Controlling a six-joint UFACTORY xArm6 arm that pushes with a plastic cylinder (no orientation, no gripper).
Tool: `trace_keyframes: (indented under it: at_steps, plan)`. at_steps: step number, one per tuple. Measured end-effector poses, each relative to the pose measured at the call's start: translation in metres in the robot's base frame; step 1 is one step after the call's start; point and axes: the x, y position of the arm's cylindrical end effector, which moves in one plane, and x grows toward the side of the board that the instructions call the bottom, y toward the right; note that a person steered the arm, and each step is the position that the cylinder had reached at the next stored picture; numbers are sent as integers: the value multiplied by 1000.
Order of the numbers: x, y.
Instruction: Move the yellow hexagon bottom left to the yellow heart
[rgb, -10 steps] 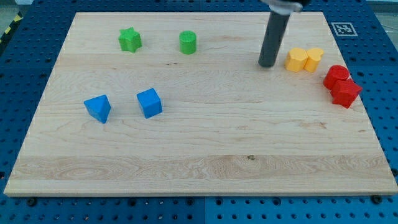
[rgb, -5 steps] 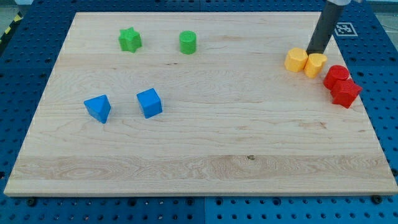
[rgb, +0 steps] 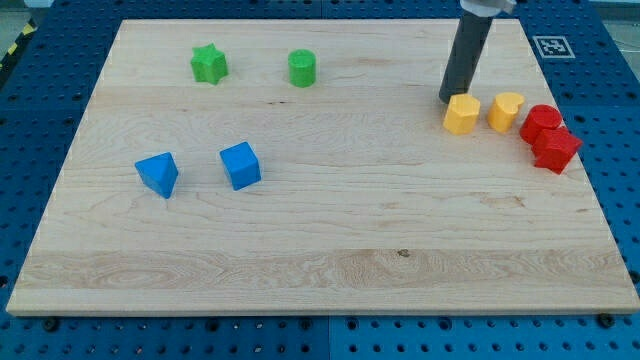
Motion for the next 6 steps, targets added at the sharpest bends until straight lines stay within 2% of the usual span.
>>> trace_keyframes:
  at_steps: [1, 3, 4, 6]
  plan:
    - [9, 0]
    - [20, -57]
    - [37, -51]
    - [37, 13]
